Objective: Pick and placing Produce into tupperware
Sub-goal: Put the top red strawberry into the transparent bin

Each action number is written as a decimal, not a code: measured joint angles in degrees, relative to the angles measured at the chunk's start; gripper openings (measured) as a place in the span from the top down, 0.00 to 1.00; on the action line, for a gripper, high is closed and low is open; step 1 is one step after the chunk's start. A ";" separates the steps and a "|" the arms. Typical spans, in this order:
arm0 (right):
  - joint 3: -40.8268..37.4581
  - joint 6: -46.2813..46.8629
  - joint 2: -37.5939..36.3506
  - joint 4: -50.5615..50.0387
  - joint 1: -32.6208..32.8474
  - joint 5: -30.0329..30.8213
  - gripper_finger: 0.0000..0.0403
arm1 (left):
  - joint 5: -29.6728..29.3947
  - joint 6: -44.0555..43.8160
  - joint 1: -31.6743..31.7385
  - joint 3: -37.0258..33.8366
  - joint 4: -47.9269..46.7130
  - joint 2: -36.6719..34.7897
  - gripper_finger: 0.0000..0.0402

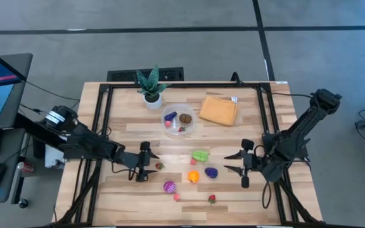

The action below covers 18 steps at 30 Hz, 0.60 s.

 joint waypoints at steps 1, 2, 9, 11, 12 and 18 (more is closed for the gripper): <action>0.00 0.00 0.00 -0.02 0.13 0.02 0.57 | 0.37 0.00 0.26 0.49 0.46 1.01 0.29; 0.00 0.00 0.02 -0.03 0.32 0.05 0.57 | 1.03 0.00 0.56 0.96 0.95 2.03 0.29; 0.00 0.00 0.04 -0.18 0.44 0.25 0.58 | 2.58 -0.04 2.43 3.64 1.31 7.23 0.29; 0.00 0.00 0.04 -0.24 0.47 0.24 0.58 | 2.98 -0.04 2.67 3.92 1.42 7.61 0.29; 0.00 0.00 0.04 -0.29 0.47 0.23 0.58 | 3.24 -0.11 2.81 3.92 1.42 7.62 0.29; 0.00 -0.01 0.05 -0.73 0.44 0.23 0.58 | 3.28 -0.42 2.84 3.92 1.38 7.60 0.33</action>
